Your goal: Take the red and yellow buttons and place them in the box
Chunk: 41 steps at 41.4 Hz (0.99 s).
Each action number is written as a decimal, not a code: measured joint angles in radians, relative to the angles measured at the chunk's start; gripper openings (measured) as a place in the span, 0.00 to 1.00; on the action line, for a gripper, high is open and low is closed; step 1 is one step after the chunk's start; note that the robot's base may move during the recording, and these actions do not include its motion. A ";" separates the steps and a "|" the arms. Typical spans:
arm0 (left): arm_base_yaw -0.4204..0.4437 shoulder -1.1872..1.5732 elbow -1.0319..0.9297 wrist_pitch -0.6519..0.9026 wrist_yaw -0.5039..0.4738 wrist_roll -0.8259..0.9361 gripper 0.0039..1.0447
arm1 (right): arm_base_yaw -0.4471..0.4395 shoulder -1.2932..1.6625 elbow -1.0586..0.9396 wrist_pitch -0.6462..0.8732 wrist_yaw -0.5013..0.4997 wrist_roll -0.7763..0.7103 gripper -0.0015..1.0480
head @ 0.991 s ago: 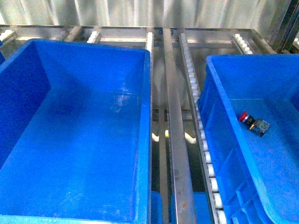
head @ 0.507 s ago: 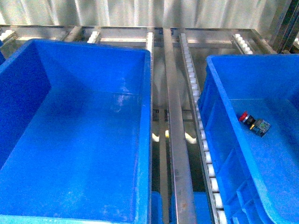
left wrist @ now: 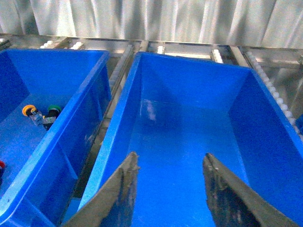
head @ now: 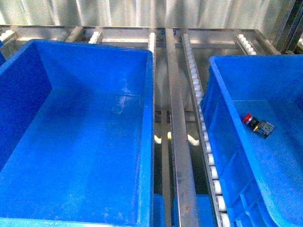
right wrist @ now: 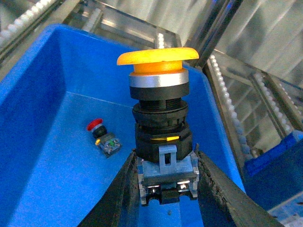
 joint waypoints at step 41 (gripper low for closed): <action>0.000 0.000 0.000 0.000 0.000 0.002 0.93 | -0.048 0.744 0.525 0.161 0.023 0.340 0.25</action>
